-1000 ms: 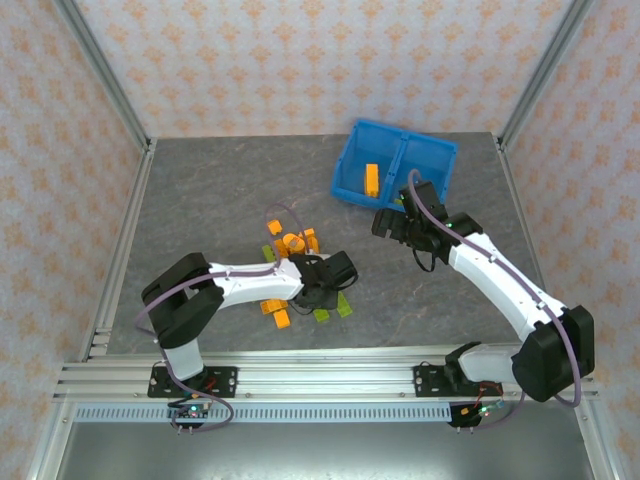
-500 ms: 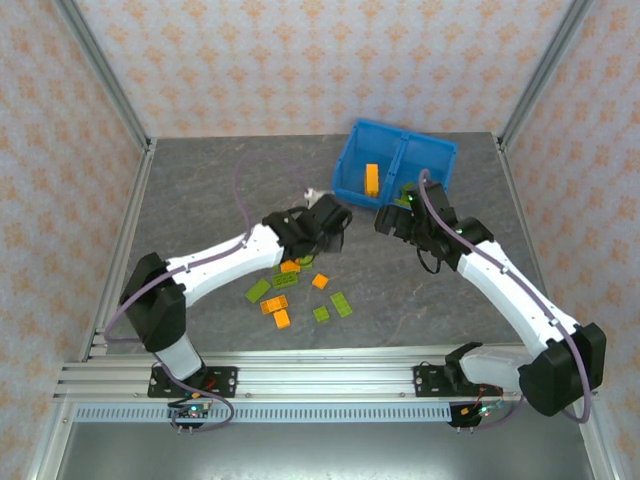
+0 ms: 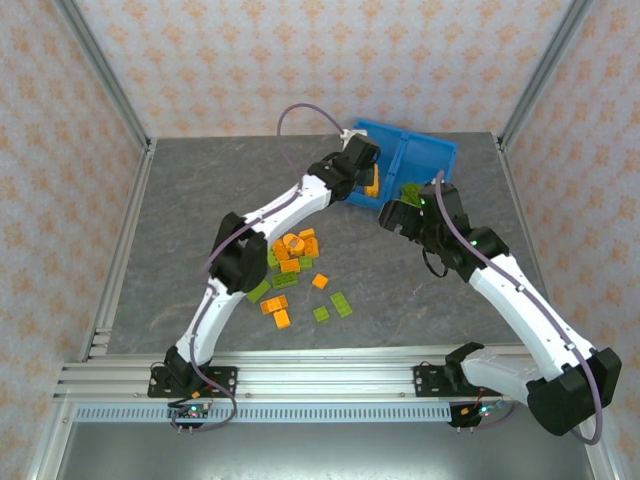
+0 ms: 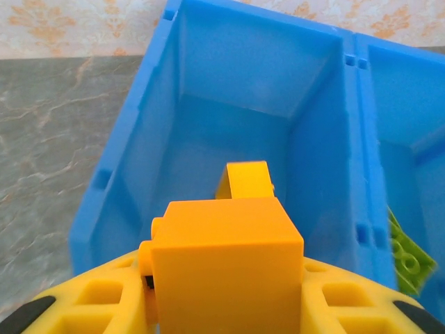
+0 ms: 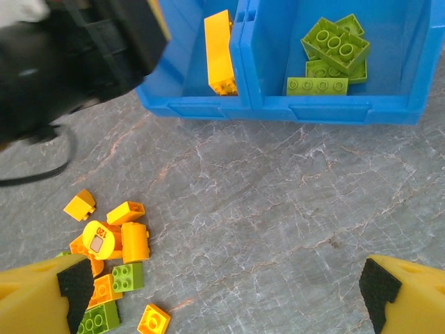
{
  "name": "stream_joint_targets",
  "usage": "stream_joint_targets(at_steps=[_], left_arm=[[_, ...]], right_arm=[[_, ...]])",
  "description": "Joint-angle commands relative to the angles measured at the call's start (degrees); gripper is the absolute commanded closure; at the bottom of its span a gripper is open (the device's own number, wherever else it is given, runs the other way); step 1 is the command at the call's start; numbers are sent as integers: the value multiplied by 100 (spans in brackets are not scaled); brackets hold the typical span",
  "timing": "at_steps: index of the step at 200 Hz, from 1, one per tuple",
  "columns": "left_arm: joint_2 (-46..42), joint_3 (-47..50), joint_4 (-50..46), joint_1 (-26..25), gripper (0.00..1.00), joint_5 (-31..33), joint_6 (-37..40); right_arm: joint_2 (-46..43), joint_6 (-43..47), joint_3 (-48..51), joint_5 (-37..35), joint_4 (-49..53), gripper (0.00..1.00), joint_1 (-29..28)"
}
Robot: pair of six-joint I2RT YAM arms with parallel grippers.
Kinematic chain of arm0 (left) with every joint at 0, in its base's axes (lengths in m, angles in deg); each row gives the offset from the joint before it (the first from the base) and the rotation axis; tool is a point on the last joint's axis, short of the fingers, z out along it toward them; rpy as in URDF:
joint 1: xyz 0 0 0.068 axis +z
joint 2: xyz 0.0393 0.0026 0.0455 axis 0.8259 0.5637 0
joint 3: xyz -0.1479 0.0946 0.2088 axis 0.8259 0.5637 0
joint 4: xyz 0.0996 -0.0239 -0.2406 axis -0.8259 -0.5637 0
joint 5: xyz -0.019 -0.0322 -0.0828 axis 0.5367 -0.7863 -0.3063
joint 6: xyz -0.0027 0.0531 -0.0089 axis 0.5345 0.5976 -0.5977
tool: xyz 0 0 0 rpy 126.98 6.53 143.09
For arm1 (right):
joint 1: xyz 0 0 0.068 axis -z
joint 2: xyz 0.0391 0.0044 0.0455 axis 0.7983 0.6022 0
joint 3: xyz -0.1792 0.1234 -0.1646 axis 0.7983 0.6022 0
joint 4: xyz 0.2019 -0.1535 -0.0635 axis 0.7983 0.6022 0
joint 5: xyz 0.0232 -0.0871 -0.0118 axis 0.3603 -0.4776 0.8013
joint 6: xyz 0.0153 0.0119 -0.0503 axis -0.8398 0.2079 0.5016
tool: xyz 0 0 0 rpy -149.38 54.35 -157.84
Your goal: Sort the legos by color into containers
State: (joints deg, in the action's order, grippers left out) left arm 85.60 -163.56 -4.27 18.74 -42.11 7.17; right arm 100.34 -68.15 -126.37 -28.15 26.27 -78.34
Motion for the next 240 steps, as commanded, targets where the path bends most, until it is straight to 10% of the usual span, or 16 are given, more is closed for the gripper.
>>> stream_joint_targets(at_steps=[1,103,170,240], left_arm=[[468,-836,-403,83,65,-159,49],[120,-1104,-716,72,35,-546,-403],[-3245,2154,-149,109,36,-415,-261],[-6301,5070,-2100,556,25,-288,552]], right_arm=[[-112,-67,77,-84,74,1,-10],[-202,-177,198,0,-40,1,-12],[194,812,213,987,-514,3,-383],[2426,3473,-434,977,-105,6,-2033]])
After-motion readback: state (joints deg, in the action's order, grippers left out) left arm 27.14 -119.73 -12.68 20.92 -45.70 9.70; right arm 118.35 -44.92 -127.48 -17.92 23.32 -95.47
